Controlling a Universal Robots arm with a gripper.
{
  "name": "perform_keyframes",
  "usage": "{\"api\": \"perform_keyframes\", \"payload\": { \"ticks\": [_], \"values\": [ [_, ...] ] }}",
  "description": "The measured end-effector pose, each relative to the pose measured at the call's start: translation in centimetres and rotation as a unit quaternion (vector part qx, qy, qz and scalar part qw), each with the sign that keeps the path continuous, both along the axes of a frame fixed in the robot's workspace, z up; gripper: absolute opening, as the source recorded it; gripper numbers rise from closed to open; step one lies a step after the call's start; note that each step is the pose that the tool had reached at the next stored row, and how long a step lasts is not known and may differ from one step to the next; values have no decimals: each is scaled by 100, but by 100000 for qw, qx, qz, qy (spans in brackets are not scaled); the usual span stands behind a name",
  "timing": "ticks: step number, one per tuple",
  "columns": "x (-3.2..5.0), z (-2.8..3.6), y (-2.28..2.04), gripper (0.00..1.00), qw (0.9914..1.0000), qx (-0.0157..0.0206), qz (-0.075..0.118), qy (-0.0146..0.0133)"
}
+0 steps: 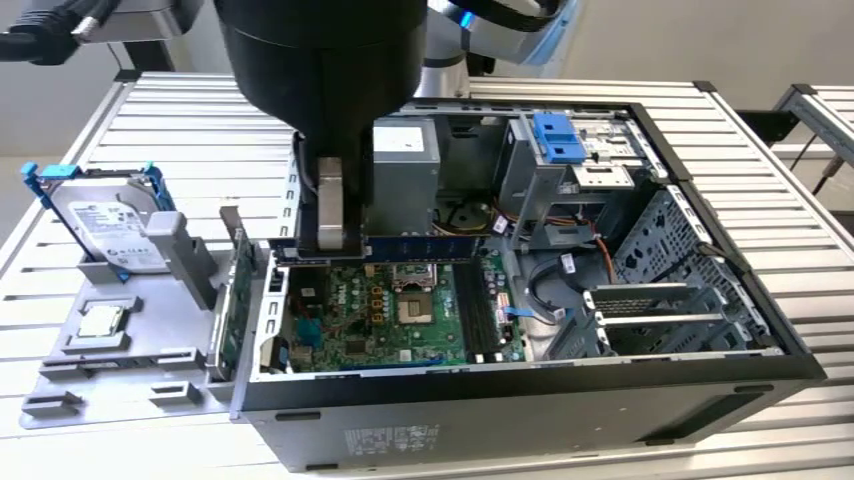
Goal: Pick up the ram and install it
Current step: 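Pick up the ram and move it above insertion slot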
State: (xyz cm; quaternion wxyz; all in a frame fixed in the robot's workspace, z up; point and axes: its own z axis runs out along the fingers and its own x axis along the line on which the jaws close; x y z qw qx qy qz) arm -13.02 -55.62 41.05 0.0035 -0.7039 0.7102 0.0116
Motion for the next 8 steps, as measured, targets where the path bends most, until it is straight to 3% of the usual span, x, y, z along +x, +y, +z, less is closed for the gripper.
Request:
{"api": "perform_keyframes", "payload": {
  "ticks": [8],
  "values": [
    [367, 0, 0, 0, 100000, -2, 42, 0]
  ]
}}
